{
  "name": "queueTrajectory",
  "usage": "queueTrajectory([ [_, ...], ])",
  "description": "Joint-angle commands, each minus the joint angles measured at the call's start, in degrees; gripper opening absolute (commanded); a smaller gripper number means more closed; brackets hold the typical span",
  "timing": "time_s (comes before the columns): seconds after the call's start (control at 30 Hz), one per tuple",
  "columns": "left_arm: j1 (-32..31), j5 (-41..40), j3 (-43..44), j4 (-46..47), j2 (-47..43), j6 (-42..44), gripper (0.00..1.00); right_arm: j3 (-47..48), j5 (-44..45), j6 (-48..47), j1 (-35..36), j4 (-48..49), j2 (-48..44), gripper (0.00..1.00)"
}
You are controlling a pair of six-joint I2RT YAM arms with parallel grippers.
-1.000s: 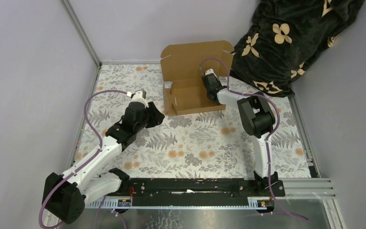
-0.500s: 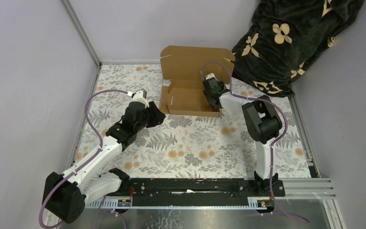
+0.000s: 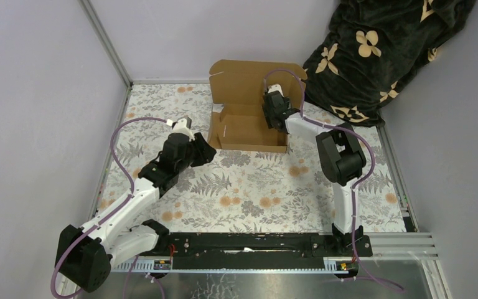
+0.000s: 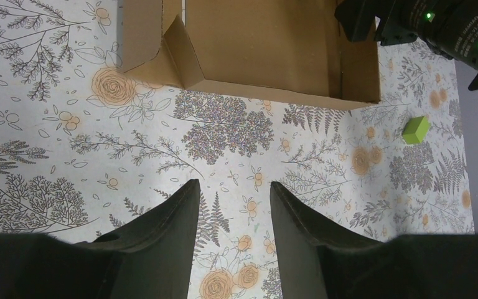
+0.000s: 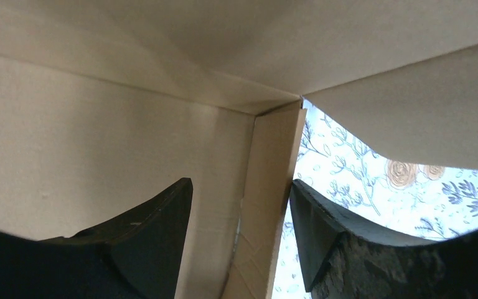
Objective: Fold the paper box
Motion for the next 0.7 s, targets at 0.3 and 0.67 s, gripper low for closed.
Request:
queueTrajectory([
  [0.3, 0.6, 1.2, -1.5, 3.8, -0.1, 0.8, 0.52, 11.5, 5.3, 7.3, -2.8, -3.6, 9.7, 0.50],
  [0.67, 0.9, 1.4, -1.9, 4.4, 0.7, 0.7, 0.52, 8.4, 14.1, 6.4, -2.8, 0.3, 9.3, 0.13],
])
